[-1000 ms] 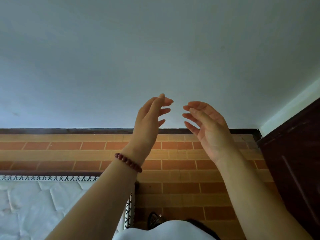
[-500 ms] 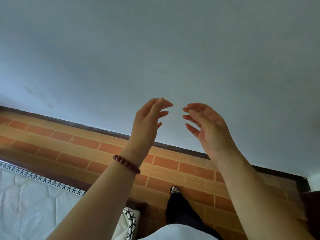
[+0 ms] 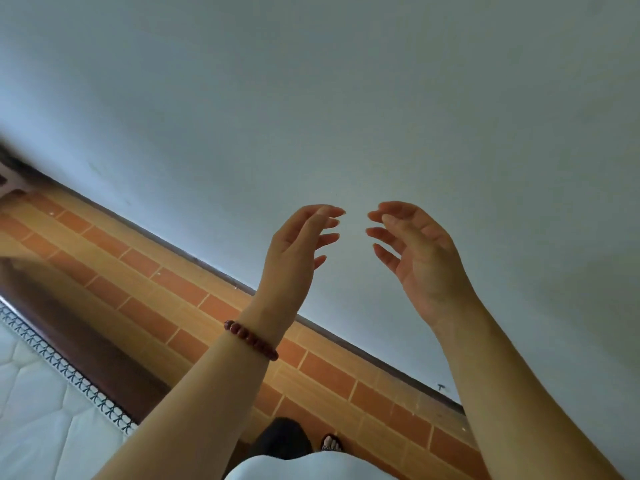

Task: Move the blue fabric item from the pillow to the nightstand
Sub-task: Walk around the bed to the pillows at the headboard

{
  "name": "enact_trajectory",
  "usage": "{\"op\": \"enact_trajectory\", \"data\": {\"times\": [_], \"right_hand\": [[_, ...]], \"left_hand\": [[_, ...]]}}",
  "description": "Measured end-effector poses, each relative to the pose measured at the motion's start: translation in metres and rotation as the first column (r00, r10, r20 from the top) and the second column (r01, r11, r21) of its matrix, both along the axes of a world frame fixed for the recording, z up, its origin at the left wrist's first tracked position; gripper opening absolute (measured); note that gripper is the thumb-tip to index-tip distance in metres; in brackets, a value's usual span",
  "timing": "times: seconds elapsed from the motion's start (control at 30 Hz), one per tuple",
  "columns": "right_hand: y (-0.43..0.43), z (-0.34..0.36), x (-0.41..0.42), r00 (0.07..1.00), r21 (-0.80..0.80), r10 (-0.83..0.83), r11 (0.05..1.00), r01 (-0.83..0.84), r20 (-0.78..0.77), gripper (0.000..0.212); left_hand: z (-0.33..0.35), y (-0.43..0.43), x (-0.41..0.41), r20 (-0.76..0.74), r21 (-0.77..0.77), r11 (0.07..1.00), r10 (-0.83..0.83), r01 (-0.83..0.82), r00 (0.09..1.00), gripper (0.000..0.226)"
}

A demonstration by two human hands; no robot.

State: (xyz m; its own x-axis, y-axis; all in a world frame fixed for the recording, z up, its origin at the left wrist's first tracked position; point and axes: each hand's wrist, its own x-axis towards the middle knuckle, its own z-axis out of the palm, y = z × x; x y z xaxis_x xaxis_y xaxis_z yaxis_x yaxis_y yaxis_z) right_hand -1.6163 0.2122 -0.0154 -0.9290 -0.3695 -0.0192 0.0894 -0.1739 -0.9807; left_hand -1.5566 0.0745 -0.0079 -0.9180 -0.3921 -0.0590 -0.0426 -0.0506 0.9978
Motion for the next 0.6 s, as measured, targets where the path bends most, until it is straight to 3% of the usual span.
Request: {"op": "enact_trajectory", "data": {"times": [0.33, 0.6], "right_hand": [[-0.104, -0.008, -0.069, 0.981, 0.020, 0.194, 0.981, -0.194, 0.009, 0.011], [-0.261, -0.017, -0.112, 0.945, 0.028, 0.326, 0.945, -0.326, 0.010, 0.016]], "left_hand": [[-0.010, -0.098, -0.040, -0.019, 0.028, 0.969, 0.244, -0.244, 0.969, 0.035], [-0.015, -0.232, -0.077, -0.027, 0.021, 0.939, 0.343, -0.343, 0.939, 0.031]]}}
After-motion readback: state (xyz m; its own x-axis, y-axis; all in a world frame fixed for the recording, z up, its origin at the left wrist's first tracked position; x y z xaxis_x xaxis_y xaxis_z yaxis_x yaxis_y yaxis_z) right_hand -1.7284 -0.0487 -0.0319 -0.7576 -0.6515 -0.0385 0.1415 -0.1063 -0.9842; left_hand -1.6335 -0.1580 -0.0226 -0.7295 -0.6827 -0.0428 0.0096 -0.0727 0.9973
